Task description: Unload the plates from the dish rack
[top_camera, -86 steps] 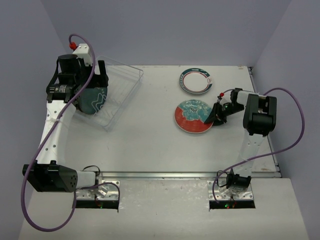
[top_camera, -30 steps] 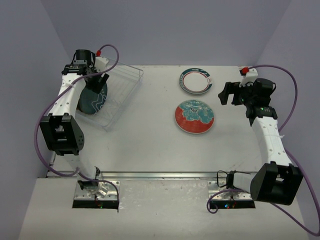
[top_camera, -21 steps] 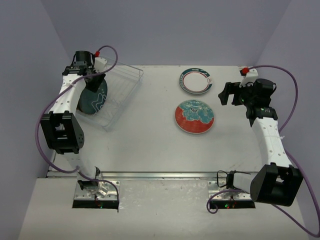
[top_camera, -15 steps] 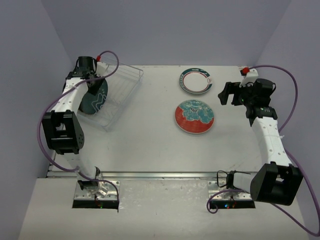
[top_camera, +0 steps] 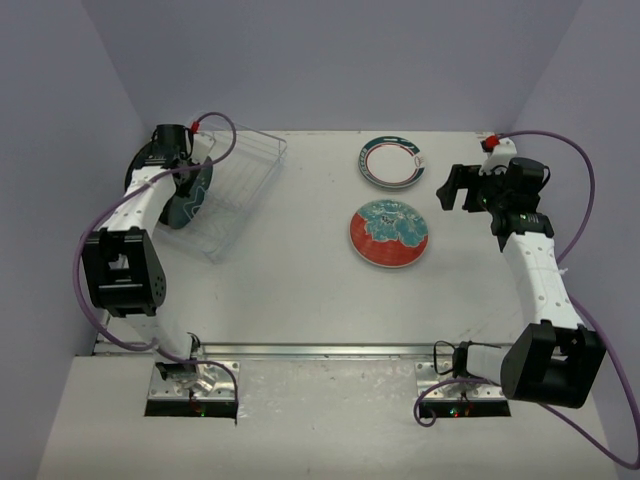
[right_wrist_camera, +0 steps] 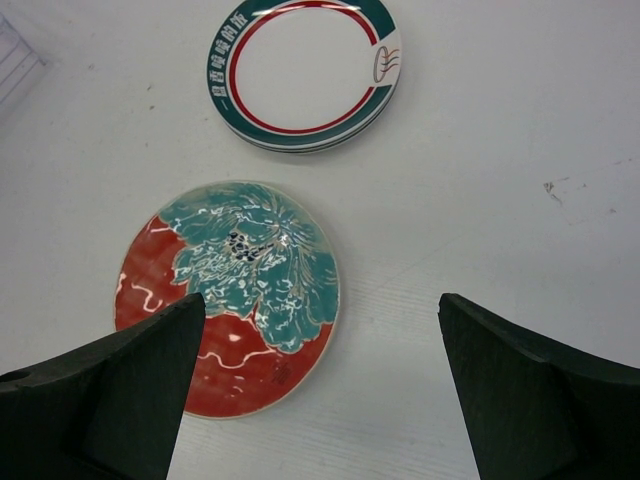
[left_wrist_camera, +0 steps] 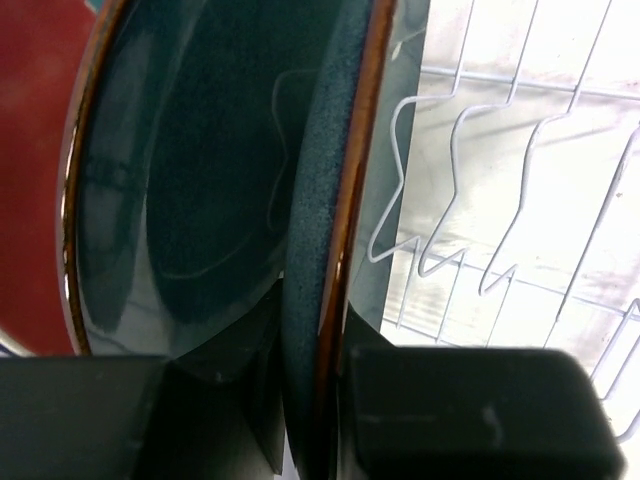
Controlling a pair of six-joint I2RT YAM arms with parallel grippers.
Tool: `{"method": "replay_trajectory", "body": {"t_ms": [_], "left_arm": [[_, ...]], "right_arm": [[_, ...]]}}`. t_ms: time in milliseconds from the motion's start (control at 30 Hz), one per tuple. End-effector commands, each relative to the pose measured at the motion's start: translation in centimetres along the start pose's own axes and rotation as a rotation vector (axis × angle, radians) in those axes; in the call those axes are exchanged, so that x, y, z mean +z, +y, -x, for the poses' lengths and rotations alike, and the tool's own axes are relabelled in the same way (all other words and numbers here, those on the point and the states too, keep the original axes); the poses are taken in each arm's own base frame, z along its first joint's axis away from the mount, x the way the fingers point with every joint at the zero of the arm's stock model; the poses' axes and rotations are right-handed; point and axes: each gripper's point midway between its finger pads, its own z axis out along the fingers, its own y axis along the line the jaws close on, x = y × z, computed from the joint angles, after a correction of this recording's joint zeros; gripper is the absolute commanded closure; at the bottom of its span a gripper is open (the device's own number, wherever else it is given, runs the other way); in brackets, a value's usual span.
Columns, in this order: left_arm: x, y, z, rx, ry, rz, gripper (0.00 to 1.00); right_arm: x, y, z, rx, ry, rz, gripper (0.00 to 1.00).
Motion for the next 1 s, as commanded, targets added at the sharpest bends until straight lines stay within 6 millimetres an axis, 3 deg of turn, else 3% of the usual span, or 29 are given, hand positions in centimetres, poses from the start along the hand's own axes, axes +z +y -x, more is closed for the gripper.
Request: {"method": "replay_trajectory", "body": {"t_ms": [0, 300, 533, 567, 600, 633, 700, 833, 900, 933, 967], "left_arm": [[-5.7, 5.3, 5.3, -0.070, -0.215, 0.161, 1.00], [-12.3, 9.1, 9.3, -0.103, -0.387, 0.251, 1.00], [-18.5, 10.4, 12.1, -0.130, -0.546, 0.253, 1.00], [-18.9, 9.7, 12.6, -0.120, -0.573, 0.210, 1.00], [-21.1, 8.2, 13.1, -0.117, -0.627, 0.109, 1.00], [-22.0, 6.6, 13.5, -0.098, -0.664, 0.021, 1.00], [-24.4, 2.2, 13.8, -0.064, -0.743, -0.206, 1.00], [-26.8, -3.9, 13.1, -0.093, -0.790, -0.534, 1.00], [-27.8, -7.1, 12.3, -0.103, -0.798, -0.710, 1.00], [-28.5, -7.9, 12.4, -0.105, -0.805, -0.764, 1.00], [-29.0, -9.6, 11.9, -0.104, -0.809, -0.845, 1.00]], "right_arm": [[-0.7, 0.5, 1.8, -0.015, -0.051, 0.018, 0.01], [-0.9, 1.0, 0.9, -0.001, -0.026, 0.043, 0.01], [-0.9, 1.3, 1.0, 0.019, -0.016, 0.058, 0.01], [-0.9, 1.5, 1.0, 0.020, -0.016, 0.065, 0.01], [-0.8, 2.1, 1.2, 0.027, -0.014, 0.105, 0.01], [-0.9, 2.7, 1.2, 0.034, -0.008, 0.137, 0.01], [-0.9, 4.0, 1.4, 0.050, -0.002, 0.212, 0.01], [-2.0, 9.1, 1.4, 0.112, 0.029, 0.467, 0.01], [-2.0, 11.5, 1.1, 0.113, 0.052, 0.532, 0.01], [-2.1, 11.6, 1.2, 0.108, 0.049, 0.536, 0.01], [-2.1, 13.5, 0.9, 0.079, 0.061, 0.575, 0.01]]}}
